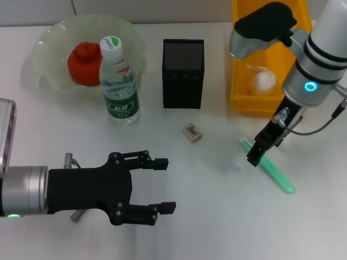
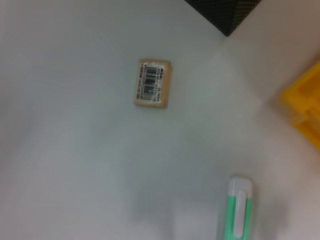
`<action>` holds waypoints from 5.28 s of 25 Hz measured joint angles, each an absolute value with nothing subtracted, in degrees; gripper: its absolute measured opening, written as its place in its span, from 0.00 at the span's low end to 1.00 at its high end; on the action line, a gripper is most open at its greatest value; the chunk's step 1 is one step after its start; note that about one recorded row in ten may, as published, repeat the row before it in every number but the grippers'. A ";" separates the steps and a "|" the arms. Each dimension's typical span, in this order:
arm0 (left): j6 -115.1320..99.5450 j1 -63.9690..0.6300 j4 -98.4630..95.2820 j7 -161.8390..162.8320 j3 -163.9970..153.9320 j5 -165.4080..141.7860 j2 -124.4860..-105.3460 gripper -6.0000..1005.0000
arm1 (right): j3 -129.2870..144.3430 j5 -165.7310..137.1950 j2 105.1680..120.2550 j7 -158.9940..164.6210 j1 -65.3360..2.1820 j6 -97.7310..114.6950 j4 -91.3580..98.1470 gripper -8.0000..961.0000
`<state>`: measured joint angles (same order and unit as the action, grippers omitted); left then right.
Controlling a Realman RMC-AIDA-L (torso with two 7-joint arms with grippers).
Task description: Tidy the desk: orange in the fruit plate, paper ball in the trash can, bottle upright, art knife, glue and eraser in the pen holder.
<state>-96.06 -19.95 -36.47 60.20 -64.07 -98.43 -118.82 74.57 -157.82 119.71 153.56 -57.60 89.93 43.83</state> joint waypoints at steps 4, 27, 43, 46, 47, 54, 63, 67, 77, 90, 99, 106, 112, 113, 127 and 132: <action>-96.06 -19.93 -36.43 60.20 -64.07 -98.43 -118.82 0.80 | 74.62 -157.77 119.71 153.41 -57.67 89.41 43.14 0.74; -96.07 -20.18 -36.38 60.20 -63.90 -98.35 -118.83 0.80 | 76.64 -156.26 119.80 153.42 -58.12 87.86 40.55 0.46; -95.88 -20.36 -35.77 60.21 -63.81 -98.34 -118.83 0.80 | 78.32 -156.26 119.84 153.41 -58.20 87.07 39.20 0.42; -95.88 -20.40 -35.77 60.21 -63.79 -98.35 -118.82 0.80 | 78.32 -156.27 119.86 153.41 -58.18 86.62 39.17 0.41; -95.88 -20.40 -35.77 60.21 -63.76 -98.35 -118.82 0.80 | 78.32 -156.27 119.86 153.41 -58.18 86.62 39.17 0.41; -95.89 -20.39 -35.68 60.21 -63.71 -98.35 -118.82 0.80 | 78.31 -156.27 119.89 153.37 -58.18 86.48 39.10 0.40; -95.89 -20.39 -35.68 60.21 -63.68 -98.35 -118.82 0.80 | 79.87 -155.18 119.88 153.36 -58.17 86.48 39.05 0.37; -95.89 -20.39 -35.68 60.21 -63.68 -98.35 -118.82 0.80 | 80.37 -154.98 119.89 153.37 -58.20 86.48 39.07 0.36; -95.89 -20.39 -35.69 60.21 -63.63 -98.35 -118.82 0.80 | 80.43 -154.95 119.89 153.37 -58.15 86.43 39.05 0.30; -95.89 -20.48 -35.69 60.21 -63.63 -98.35 -118.82 0.80 | 81.55 -154.95 119.88 153.36 -57.87 86.27 39.41 0.23; -95.89 -20.48 -35.69 60.06 -63.54 -98.26 -118.82 0.80 | 81.73 -154.77 119.88 153.41 -55.69 85.98 44.29 0.18; -95.89 -20.41 -35.69 60.04 -63.52 -98.25 -118.83 0.80 | 81.54 -152.09 119.49 153.61 -50.56 88.20 57.76 0.19; -95.89 -20.32 -35.69 60.03 -63.45 -98.25 -118.83 0.80 | 81.06 -147.09 119.48 152.43 -43.07 84.36 71.54 0.18; -95.89 -20.31 -35.69 60.03 -63.45 -98.24 -118.83 0.80 | 80.95 -144.63 119.42 151.21 -41.34 82.48 73.36 0.18; -95.22 -20.47 -34.73 58.57 -63.79 -97.15 -118.83 0.80 | 72.60 -95.23 119.35 105.52 -28.72 62.68 58.21 0.18; -95.13 -20.48 -34.36 58.50 -63.65 -97.02 -118.83 0.80 | 70.21 -77.63 119.34 83.96 -29.92 64.35 43.25 0.18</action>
